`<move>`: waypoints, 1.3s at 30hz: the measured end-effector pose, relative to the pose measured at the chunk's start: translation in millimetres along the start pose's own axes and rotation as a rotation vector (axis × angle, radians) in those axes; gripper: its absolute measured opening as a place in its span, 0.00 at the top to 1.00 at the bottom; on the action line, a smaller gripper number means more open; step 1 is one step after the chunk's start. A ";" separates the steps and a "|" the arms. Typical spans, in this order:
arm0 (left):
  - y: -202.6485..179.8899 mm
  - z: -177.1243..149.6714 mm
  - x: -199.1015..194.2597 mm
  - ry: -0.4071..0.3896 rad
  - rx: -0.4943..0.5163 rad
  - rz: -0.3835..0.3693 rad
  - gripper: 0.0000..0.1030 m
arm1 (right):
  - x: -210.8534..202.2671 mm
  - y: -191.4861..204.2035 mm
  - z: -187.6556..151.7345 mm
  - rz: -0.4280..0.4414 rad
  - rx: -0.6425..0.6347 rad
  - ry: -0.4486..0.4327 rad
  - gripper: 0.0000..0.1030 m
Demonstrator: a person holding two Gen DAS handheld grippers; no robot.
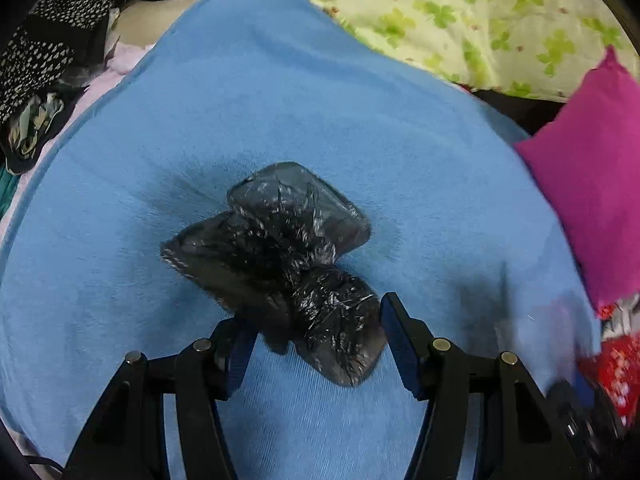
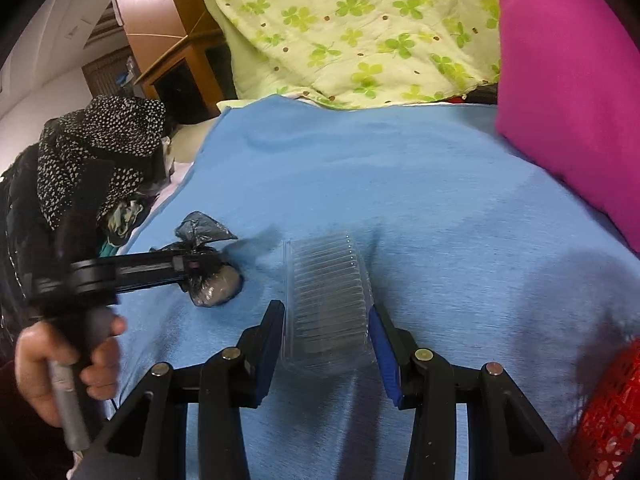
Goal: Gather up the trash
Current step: 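Grasp the clear plastic container with the right tool while the left tool grasps the black bags, then lift the clear container toward the red basket with the right tool while the left tool carries the black bags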
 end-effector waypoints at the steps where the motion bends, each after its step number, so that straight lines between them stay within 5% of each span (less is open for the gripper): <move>1: -1.1 0.5 3.1 -0.002 -0.007 0.008 0.40 | -0.9 -1.3 -0.3 -0.001 -0.001 0.000 0.55; 14: 13.9 -19.7 -7.9 -0.038 -0.026 -0.047 0.56 | -24.5 11.4 0.2 -0.036 -0.064 -0.057 0.55; 39: -18.7 -91.0 -159.5 -0.367 0.242 0.001 0.55 | -106.0 35.6 -8.2 -0.371 -0.177 -0.181 0.55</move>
Point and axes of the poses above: each gripper's, at about its wrist camera, not at the fingertips, and x roughly the way its jaws point, y to its left, z to its top, the point moved 4 cm from there along x, roughly the way its jaws point, and after that the axes turned 13 degrees about z, right-handed, at the moved point
